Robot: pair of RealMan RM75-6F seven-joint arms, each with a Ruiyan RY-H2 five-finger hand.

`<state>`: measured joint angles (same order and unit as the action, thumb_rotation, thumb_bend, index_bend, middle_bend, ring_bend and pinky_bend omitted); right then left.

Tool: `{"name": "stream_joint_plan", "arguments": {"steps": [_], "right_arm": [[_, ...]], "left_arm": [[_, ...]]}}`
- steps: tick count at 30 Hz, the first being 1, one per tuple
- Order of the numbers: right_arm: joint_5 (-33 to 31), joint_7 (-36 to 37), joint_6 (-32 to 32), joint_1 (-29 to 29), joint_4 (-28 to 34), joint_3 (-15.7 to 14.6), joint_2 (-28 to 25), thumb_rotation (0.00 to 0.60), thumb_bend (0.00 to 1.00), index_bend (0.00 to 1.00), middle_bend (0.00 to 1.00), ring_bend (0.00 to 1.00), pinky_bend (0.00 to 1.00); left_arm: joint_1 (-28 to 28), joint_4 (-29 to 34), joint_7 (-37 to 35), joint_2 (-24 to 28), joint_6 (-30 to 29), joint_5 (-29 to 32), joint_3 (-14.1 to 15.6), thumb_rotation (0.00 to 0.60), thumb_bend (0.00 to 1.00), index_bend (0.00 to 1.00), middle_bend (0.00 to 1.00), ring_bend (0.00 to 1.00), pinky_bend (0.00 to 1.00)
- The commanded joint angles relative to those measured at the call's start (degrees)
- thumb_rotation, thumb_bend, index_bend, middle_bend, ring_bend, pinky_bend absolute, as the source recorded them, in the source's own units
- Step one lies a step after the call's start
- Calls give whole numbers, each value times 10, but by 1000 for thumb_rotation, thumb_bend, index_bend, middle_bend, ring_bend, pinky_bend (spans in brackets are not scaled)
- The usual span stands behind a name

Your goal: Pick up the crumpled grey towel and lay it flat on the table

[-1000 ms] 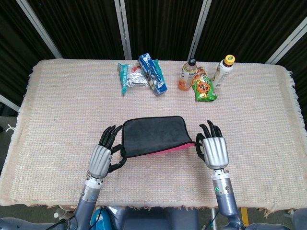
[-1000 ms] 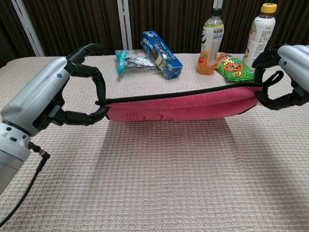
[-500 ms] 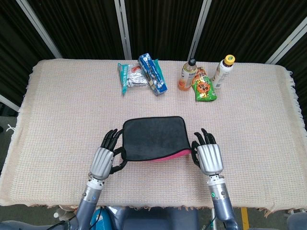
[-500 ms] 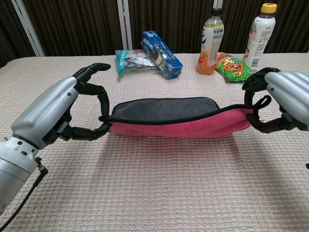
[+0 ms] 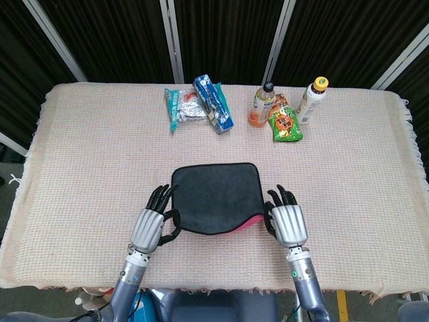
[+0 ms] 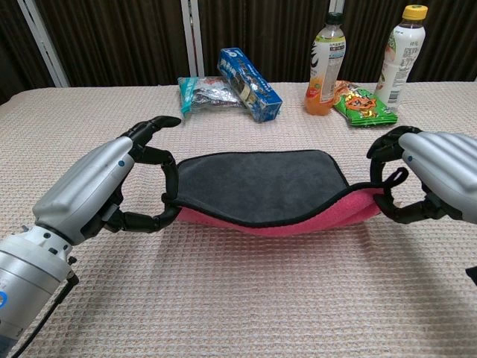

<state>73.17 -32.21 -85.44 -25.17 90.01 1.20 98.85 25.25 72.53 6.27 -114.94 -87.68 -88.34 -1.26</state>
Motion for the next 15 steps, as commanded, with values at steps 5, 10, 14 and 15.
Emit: {"name": "stream_joint_plan", "arguments": {"steps": [5, 10, 14, 15], "right_arm": [[-7, -7, 17, 7, 0, 1, -1, 600, 570, 677, 272, 130, 220], [-25, -27, 35, 10, 12, 4, -9, 600, 570, 462, 233, 95, 186], [-51, -68, 50, 11, 30, 4, -18, 600, 570, 265, 152, 41, 142], [-58, -78, 52, 11, 36, 6, -20, 600, 566, 213, 132, 27, 132]], "left_arm": [[-4, -12, 4, -6, 20, 5, 2, 600, 390, 533, 44, 0, 13], [-6, -18, 6, -2, 32, 7, 2, 600, 305, 466, 38, 0, 13], [-8, -21, 23, 3, 43, 13, 1, 600, 209, 404, 35, 0, 13], [-9, -21, 28, 4, 47, 15, 1, 600, 175, 372, 33, 0, 13]]}}
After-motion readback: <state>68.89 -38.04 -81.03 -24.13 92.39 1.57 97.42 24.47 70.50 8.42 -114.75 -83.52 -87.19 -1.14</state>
